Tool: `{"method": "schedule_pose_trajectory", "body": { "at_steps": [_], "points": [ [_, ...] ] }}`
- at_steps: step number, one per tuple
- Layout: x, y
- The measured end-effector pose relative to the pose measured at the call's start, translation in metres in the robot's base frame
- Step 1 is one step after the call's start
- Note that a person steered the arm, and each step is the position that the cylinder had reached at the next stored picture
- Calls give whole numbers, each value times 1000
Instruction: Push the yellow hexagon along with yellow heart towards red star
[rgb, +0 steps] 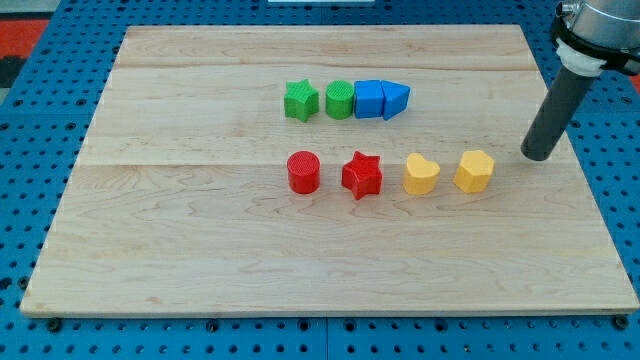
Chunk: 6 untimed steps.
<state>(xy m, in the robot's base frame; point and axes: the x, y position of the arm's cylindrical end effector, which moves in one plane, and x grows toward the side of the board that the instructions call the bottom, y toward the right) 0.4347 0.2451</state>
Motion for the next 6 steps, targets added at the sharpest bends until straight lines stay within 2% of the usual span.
{"method": "schedule_pose_trajectory", "body": {
  "at_steps": [5, 6],
  "points": [
    [4, 1],
    [-8, -7]
  ]
}}
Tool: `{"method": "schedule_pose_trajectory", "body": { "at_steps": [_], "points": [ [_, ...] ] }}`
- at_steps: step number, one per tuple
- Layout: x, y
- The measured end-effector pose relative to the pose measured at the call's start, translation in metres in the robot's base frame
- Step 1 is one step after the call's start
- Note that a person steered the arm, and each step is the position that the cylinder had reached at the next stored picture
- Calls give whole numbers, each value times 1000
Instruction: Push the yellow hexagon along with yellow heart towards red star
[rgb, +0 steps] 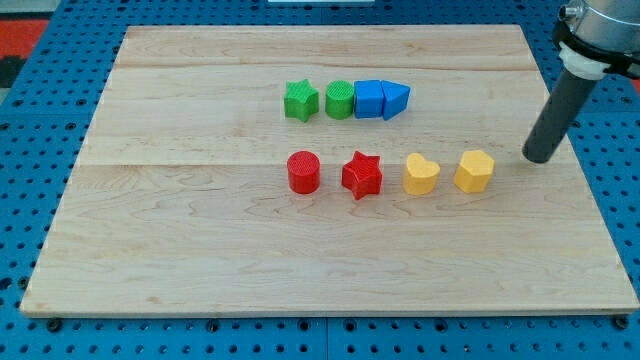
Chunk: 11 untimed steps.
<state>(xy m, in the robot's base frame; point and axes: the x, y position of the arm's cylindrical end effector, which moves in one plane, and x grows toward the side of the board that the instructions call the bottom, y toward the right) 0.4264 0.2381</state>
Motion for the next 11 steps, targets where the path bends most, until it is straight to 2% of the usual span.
{"method": "schedule_pose_trajectory", "body": {
  "at_steps": [1, 3, 6, 8, 9, 10, 11],
  "points": [
    [-22, -21],
    [-27, -47],
    [-72, -90],
    [-2, -1],
    [53, -11],
    [53, -68],
    [45, -59]
  ]
}}
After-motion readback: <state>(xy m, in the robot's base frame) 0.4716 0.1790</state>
